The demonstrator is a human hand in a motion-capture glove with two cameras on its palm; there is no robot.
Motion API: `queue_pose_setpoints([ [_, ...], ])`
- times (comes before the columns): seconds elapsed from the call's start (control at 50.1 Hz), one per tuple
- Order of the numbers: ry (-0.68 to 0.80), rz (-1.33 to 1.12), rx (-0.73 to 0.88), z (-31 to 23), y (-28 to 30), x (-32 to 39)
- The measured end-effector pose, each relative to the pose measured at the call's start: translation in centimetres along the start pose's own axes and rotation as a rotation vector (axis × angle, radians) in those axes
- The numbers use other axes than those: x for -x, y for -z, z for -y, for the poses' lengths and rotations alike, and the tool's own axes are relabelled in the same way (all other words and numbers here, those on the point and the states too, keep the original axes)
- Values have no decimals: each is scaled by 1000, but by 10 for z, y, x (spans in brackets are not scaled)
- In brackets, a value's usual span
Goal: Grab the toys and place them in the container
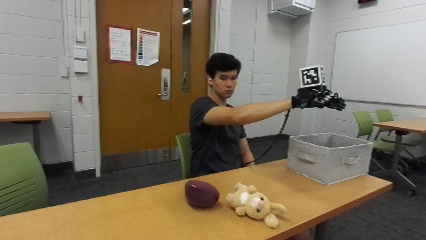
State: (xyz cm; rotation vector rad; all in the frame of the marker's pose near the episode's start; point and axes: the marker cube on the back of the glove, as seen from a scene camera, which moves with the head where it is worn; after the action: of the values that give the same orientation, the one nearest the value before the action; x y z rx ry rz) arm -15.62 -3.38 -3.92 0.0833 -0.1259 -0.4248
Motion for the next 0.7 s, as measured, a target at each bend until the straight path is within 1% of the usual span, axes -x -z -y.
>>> queue_pose_setpoints([
  [0.04, -108, -54, -7, -4, 1, -29],
  [0.1, -175, -109, -16, -17, 3, -74],
  [0.24, -241, -173, -39, -46, 9, -154],
  [0.38, -290, -215, -28, -76, 5, -227],
  [0.539, -342, -219, -9, -104, -11, -286],
  [0.699, -403, -225, 23, -132, -39, -343],
])
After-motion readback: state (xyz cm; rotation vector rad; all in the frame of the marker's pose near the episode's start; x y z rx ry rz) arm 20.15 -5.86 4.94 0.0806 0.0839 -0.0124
